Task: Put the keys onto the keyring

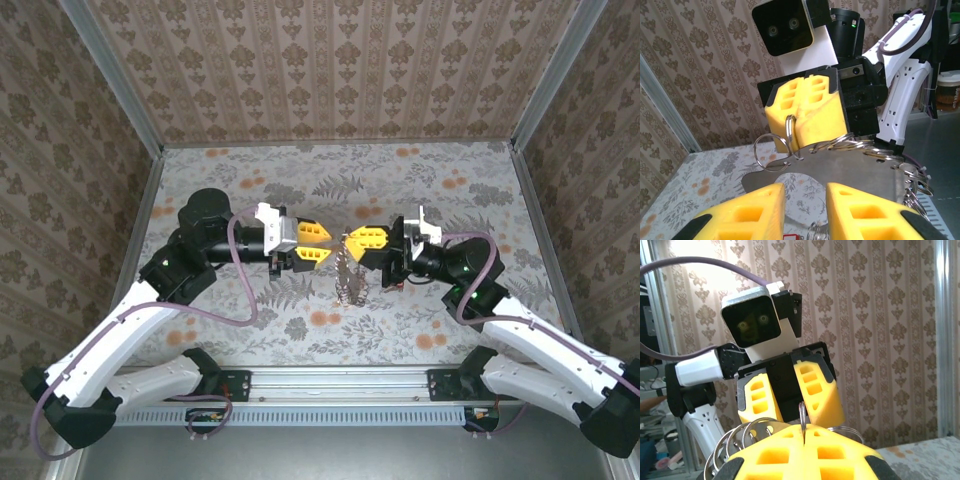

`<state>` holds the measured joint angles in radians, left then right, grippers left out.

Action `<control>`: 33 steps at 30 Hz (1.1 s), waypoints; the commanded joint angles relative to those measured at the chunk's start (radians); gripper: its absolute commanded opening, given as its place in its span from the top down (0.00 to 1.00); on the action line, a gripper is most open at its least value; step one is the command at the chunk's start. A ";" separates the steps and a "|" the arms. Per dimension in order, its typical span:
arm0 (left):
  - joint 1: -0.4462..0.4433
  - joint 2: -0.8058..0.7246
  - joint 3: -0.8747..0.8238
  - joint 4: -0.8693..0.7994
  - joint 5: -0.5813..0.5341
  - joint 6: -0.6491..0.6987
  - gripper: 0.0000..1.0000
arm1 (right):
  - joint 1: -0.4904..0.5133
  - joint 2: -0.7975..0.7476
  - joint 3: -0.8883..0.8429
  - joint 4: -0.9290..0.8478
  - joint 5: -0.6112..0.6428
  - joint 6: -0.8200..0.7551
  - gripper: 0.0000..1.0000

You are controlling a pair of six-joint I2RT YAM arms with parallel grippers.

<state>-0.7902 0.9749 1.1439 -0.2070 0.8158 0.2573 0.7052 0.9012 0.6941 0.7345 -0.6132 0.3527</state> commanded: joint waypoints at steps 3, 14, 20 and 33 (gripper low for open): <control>0.000 0.002 0.017 0.043 0.031 -0.011 0.72 | 0.002 0.020 0.010 0.149 -0.029 0.067 1.00; 0.001 0.019 0.040 0.060 0.050 0.001 0.72 | 0.002 0.062 0.034 0.174 -0.107 0.094 1.00; -0.011 0.030 0.056 0.061 0.071 0.003 0.72 | 0.004 0.066 0.037 0.169 -0.111 0.088 1.00; -0.022 0.047 0.084 0.007 0.047 0.049 1.00 | 0.003 0.053 0.040 0.095 -0.096 0.060 1.00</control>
<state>-0.8043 1.0153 1.1877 -0.1841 0.8742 0.2771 0.7021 0.9703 0.6960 0.8455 -0.7074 0.4263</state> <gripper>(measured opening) 0.047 0.064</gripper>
